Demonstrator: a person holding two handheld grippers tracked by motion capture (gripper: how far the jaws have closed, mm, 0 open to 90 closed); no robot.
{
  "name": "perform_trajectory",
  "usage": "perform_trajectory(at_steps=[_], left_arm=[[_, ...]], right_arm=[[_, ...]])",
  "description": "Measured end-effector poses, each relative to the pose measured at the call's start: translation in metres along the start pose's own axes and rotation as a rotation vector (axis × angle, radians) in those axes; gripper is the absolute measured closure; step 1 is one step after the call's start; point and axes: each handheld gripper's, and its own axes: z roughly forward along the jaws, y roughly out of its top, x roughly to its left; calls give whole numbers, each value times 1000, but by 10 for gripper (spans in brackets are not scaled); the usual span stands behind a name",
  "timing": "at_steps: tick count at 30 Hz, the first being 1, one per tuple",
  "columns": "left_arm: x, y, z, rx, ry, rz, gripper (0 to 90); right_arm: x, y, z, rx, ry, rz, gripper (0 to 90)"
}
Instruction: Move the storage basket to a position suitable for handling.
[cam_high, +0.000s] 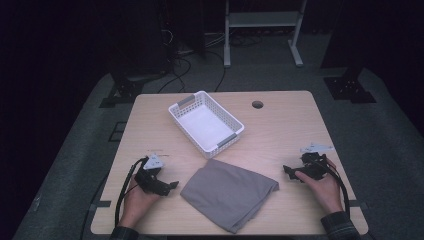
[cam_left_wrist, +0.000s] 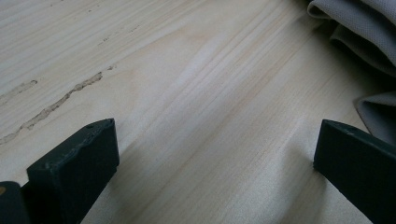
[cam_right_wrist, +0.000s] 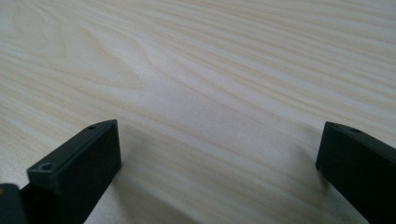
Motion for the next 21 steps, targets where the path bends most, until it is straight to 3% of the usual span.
perform_trajectory(at_steps=[14,19,21], left_arm=[[0,0,0,-2,0,0,0],[0,0,0,1,0,0,0],[0,0,0,1,0,1,0]], right_arm=[[1,0,0,1,-21,22,0],[3,2,1,5,-3,2,0],[4,4,0,25,-5,2,47]])
